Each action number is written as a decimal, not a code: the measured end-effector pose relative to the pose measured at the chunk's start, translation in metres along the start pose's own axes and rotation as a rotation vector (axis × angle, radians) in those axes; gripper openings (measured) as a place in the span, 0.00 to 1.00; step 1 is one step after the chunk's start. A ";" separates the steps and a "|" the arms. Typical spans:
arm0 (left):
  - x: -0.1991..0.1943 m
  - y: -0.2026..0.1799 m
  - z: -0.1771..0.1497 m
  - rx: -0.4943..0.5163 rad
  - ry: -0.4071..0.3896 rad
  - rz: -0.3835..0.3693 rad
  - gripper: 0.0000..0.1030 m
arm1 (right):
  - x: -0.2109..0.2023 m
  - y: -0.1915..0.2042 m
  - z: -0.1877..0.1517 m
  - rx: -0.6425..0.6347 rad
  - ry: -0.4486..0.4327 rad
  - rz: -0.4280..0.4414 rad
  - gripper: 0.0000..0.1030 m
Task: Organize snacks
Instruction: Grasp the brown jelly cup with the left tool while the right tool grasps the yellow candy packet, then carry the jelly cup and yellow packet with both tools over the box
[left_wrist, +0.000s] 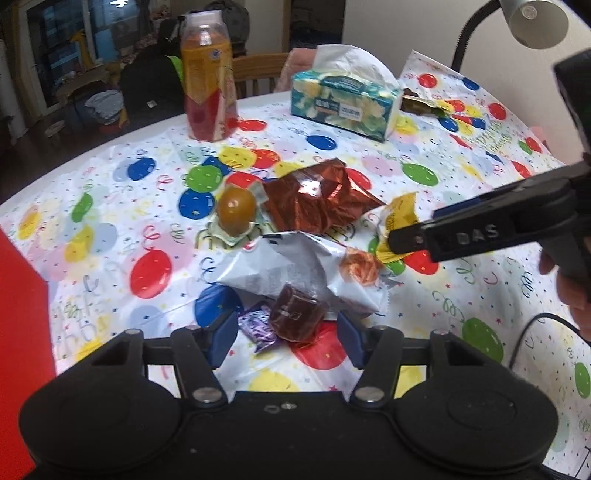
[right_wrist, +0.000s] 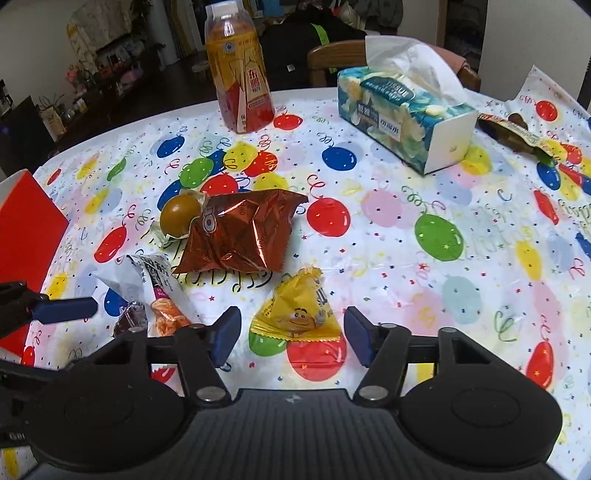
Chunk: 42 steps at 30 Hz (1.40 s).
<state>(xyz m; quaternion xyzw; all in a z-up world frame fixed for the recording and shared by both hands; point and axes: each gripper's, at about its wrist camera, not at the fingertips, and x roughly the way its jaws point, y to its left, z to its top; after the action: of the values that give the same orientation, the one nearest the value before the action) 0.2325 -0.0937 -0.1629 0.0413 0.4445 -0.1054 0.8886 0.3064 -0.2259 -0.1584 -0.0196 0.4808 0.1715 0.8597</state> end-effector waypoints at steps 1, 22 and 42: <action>0.001 -0.001 0.000 0.004 0.002 -0.016 0.53 | 0.002 0.001 0.001 0.000 0.002 -0.002 0.57; 0.011 -0.007 0.003 0.041 0.027 -0.011 0.36 | 0.008 0.005 0.003 0.002 -0.002 -0.038 0.29; -0.045 0.011 -0.001 -0.083 0.008 -0.013 0.36 | -0.071 0.026 -0.014 0.004 -0.044 -0.015 0.28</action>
<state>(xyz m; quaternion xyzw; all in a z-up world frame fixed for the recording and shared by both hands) 0.2077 -0.0756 -0.1275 0.0019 0.4522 -0.0924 0.8871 0.2529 -0.2241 -0.1032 -0.0179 0.4620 0.1644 0.8713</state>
